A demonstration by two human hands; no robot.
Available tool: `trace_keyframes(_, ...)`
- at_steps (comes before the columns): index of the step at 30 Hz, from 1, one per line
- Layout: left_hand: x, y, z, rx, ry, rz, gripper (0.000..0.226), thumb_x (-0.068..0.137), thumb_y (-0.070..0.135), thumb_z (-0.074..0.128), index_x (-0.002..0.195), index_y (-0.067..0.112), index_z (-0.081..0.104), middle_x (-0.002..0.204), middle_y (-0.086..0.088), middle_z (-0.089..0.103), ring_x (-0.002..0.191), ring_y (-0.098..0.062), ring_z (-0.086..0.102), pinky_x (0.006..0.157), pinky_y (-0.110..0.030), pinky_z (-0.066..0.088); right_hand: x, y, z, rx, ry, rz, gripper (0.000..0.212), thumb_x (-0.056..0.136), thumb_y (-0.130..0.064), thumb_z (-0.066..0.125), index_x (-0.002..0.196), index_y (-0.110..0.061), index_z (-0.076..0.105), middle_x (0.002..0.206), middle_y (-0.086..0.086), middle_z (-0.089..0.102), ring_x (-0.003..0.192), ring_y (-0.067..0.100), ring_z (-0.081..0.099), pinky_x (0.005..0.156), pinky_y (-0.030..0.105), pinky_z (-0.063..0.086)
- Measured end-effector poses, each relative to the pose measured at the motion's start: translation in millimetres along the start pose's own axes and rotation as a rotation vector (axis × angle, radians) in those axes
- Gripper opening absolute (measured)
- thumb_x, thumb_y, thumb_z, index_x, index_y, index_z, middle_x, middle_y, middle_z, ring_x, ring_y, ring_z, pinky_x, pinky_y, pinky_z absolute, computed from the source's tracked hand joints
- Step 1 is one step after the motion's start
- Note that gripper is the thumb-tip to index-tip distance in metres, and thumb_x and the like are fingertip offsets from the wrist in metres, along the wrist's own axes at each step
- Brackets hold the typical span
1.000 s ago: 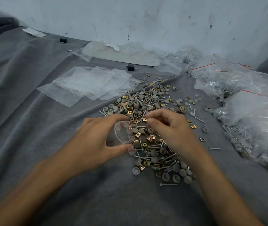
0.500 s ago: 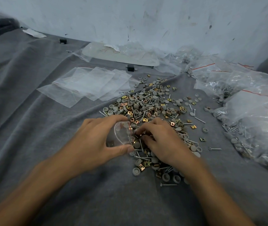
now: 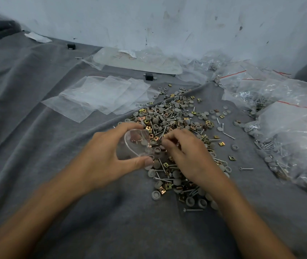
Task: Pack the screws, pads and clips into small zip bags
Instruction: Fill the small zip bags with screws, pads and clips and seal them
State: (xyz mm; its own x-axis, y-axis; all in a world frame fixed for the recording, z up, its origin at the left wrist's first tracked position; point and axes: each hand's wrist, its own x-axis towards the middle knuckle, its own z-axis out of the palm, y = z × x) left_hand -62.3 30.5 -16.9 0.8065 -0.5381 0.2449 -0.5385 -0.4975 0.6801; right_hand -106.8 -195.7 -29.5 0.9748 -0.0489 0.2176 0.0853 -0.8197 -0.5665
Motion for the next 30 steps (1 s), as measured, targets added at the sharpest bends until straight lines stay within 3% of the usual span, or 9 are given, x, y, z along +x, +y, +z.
trace_keyframes(3,-0.4,2.6,2.3,0.077,-0.053,0.047,0.080,0.065,0.079,0.065,0.135,0.045,0.049,0.132,0.030,0.055,0.123,0.012,0.045,0.109,-0.037,0.041,-4.0,-10.2,-2.4,0.288,0.012,-0.036,0.010,0.100,-0.036,0.059,0.094,-0.031,0.065,0.093,-0.010,0.061,0.084,0.007,0.057,0.071,0.024,0.044)
trace_keyframes(6,-1.4,4.3,7.0,0.121,-0.089,0.061,0.083,0.064,0.081,0.058,0.138,0.045,0.045,0.126,0.035,0.045,0.109,0.032,0.030,0.101,-0.026,0.033,-6.8,-17.7,2.0,0.359,-0.069,-0.072,0.013,0.099,-0.037,0.063,0.092,-0.028,0.069,0.090,-0.008,0.063,0.082,0.009,0.059,0.070,0.024,0.047)
trace_keyframes(9,1.3,0.1,0.8,0.013,-0.031,0.037,0.078,0.065,0.079,0.065,0.134,0.045,0.051,0.125,0.033,0.058,0.116,0.014,0.050,0.103,-0.030,0.043,-4.9,-17.2,1.2,0.361,-0.027,-0.064,0.024,0.101,-0.044,0.056,0.096,-0.029,0.073,0.088,-0.009,0.066,0.083,0.009,0.062,0.069,0.025,0.050)
trace_keyframes(11,2.7,-4.2,-8.8,-0.127,0.033,0.003,0.070,0.068,0.077,0.069,0.130,0.048,0.053,0.116,0.029,0.066,0.110,0.009,0.061,0.096,-0.026,0.049,-3.7,-13.3,-3.4,0.406,0.037,-0.023,0.028,0.102,-0.050,0.049,0.096,-0.036,0.073,0.081,-0.002,0.067,0.070,0.008,0.060,0.060,0.027,0.048)
trace_keyframes(14,7.9,-9.2,-26.5,-0.415,0.212,-0.054,0.054,0.077,0.067,0.073,0.123,0.040,0.062,0.111,0.016,0.073,0.099,-0.003,0.071,0.080,-0.017,0.056,-3.2,-7.4,-7.9,0.420,0.071,0.027,0.034,0.096,-0.062,0.044,0.095,-0.043,0.072,0.084,0.016,0.066,0.064,0.018,0.057,0.060,0.046,0.050)
trace_keyframes(17,14.0,-13.6,-42.8,-0.718,0.335,-0.144,0.044,0.082,0.065,0.068,0.109,0.031,0.074,0.105,0.000,0.077,0.098,-0.017,0.074,0.082,-0.031,0.059,-3.3,-5.1,-8.3,0.422,0.073,0.036,0.038,0.091,-0.068,0.043,0.094,-0.044,0.072,0.087,0.013,0.068,0.075,0.027,0.062,0.067,0.052,0.054)
trace_keyframes(20,18.4,-17.0,-52.7,-1.014,0.383,-0.274,0.063,0.079,0.066,0.065,0.116,0.015,0.068,0.103,-0.002,0.077,0.093,-0.017,0.074,0.076,-0.035,0.060,-2.4,-3.4,-7.2,0.408,0.072,0.034,0.039,0.090,-0.070,0.043,0.093,-0.044,0.072,0.086,0.009,0.068,0.078,0.025,0.063,0.070,0.052,0.056)
trace_keyframes(23,19.5,-21.1,-59.2,-1.165,0.416,-0.339,0.074,0.080,0.065,0.058,0.127,0.008,0.058,0.107,-0.003,0.077,0.097,-0.017,0.074,0.082,-0.038,0.061,-1.7,-2.3,-6.2,0.396,0.066,0.054,0.036,0.092,-0.069,0.046,0.092,-0.044,0.072,0.087,0.004,0.069,0.078,0.021,0.064,0.070,0.050,0.055)
trace_keyframes(30,17.0,-23.8,-67.2,-1.153,0.433,-0.355,0.072,0.088,0.066,0.052,0.132,0.009,0.058,0.110,-0.001,0.075,0.101,-0.015,0.072,0.091,-0.041,0.059,-0.7,3.2,-5.2,0.336,0.069,0.066,0.024,0.100,-0.047,0.053,0.091,-0.037,0.073,0.083,0.005,0.069,0.074,0.021,0.063,0.063,0.037,0.050)
